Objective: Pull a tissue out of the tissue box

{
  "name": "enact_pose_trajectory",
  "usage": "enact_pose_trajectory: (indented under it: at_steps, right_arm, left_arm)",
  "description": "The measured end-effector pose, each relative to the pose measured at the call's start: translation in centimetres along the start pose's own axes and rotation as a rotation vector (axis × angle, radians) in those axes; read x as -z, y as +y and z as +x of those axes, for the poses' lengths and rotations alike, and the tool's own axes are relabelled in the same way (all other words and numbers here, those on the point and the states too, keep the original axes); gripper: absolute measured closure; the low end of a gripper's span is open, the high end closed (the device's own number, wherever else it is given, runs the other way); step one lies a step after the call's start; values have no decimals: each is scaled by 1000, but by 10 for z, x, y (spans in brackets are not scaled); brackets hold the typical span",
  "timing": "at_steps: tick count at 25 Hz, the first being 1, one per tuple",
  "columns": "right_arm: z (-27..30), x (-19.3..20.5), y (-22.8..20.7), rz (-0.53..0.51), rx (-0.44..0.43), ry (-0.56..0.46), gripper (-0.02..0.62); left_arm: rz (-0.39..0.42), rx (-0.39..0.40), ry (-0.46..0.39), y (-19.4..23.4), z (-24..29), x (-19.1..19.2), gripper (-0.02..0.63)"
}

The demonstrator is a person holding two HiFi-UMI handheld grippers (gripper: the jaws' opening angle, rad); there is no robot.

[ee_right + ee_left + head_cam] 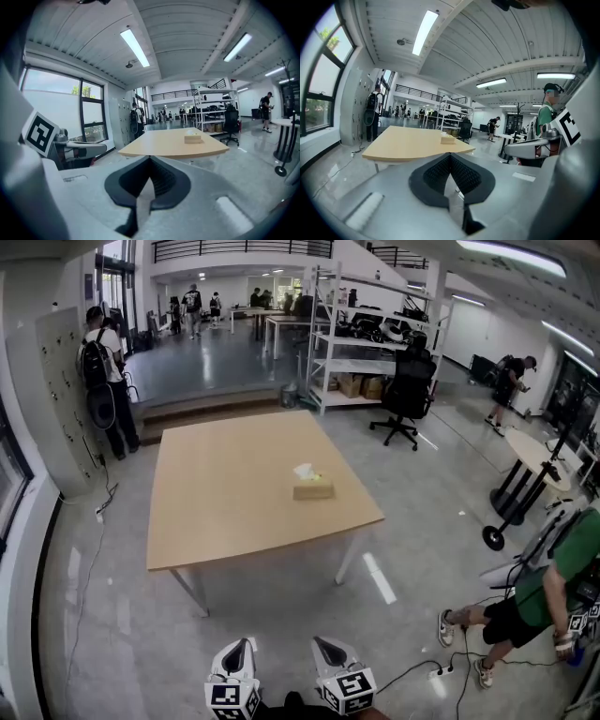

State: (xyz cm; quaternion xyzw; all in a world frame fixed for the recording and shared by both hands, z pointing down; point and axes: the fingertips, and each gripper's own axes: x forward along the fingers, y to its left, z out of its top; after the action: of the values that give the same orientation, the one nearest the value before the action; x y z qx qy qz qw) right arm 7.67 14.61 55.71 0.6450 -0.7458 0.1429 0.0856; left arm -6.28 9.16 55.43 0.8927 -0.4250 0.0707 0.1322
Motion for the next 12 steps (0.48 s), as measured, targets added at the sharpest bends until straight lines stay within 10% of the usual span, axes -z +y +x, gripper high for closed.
enact_pose_trajectory:
  at_steps: [12]
  right_arm:
    - [-15, 0, -1, 25, -17, -6, 604]
  left_arm:
    - [12, 18, -2, -13, -5, -2, 588]
